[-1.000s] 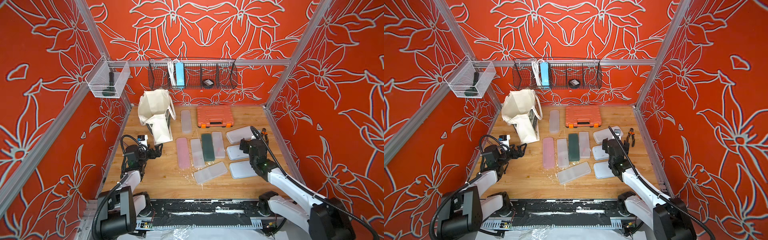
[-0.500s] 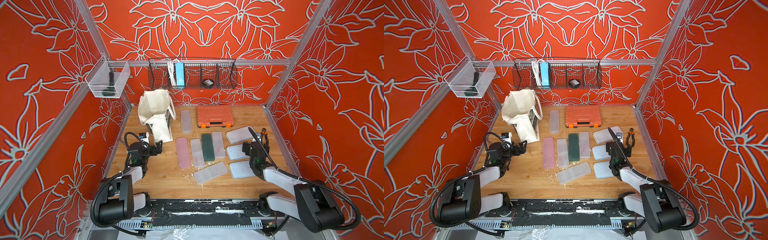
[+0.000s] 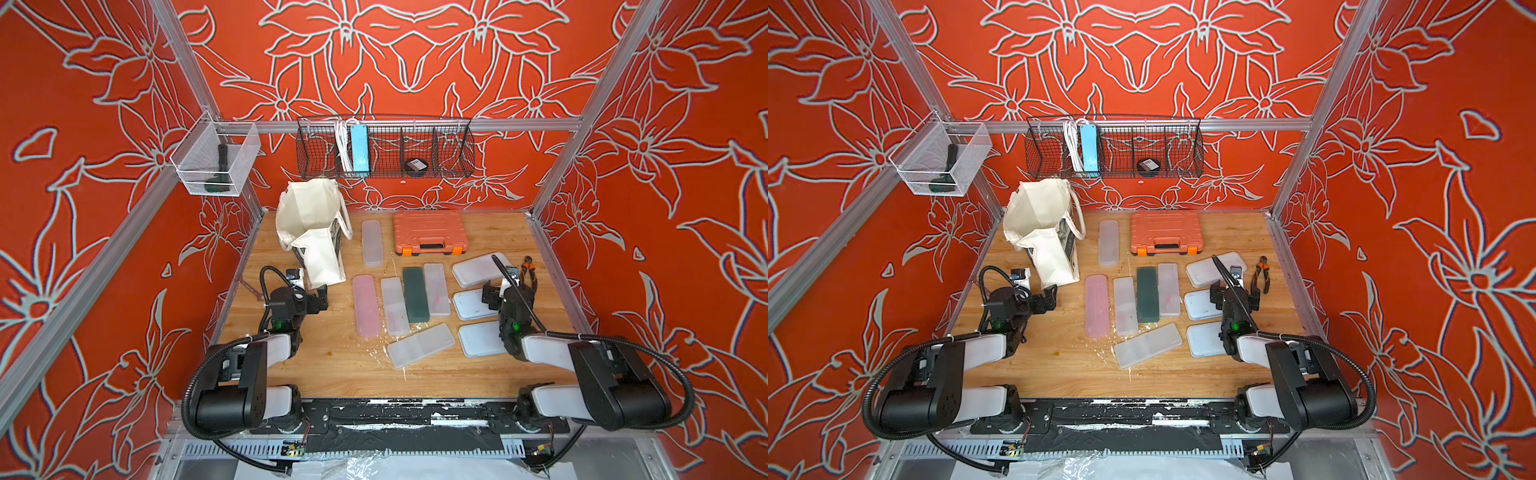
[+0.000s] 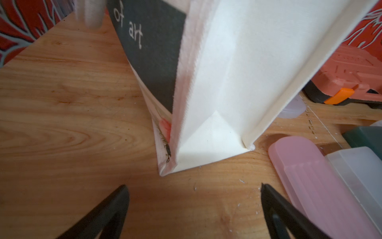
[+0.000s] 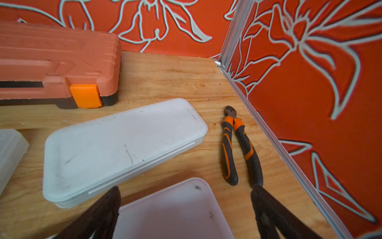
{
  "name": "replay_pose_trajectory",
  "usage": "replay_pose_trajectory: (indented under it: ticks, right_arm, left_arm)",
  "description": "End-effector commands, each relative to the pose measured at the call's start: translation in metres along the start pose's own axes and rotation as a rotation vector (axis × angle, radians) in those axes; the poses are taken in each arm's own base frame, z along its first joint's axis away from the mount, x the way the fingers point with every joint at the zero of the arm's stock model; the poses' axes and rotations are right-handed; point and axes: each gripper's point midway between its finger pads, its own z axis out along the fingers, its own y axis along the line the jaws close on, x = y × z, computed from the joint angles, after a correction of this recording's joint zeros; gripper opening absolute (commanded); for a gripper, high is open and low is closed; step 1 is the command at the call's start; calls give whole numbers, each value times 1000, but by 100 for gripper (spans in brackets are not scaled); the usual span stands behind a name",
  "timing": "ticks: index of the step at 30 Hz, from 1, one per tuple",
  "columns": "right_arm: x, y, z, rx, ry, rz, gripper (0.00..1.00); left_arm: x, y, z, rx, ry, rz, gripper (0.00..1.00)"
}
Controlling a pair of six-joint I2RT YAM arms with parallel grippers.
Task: Take out the pencil case from the canvas bag
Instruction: Reset both arms
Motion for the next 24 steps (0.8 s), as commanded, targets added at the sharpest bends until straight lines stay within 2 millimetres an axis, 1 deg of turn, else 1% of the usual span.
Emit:
replay_pose_trajectory:
  ticks: [1,3,5,6,7,9,24]
  right_arm:
    - [-5,12,3,-75,-79,-10,98]
    - [1,15,6,-92,15,-25,98]
    - [-2,15,12,-94,-9,-14,96]
    - [-2,14,12,-91,-3,-9,96]
    - [0,13,11,-91,27,-15,98]
    - [-1,14,14,-96,15,-8,98]
    - [1,13,13,-98,31,-11,98]
  left_arm:
    - [-10,0,3,-6,-14,12,98]
    - [-10,-1,6,1,-3,14,99]
    - [-10,0,7,-5,5,12,99]
    - [-11,0,7,-4,3,12,99]
    - [-11,0,7,-5,5,11,99]
    - [-10,0,8,-6,9,11,99]
    - [-11,0,8,-10,10,13,98]
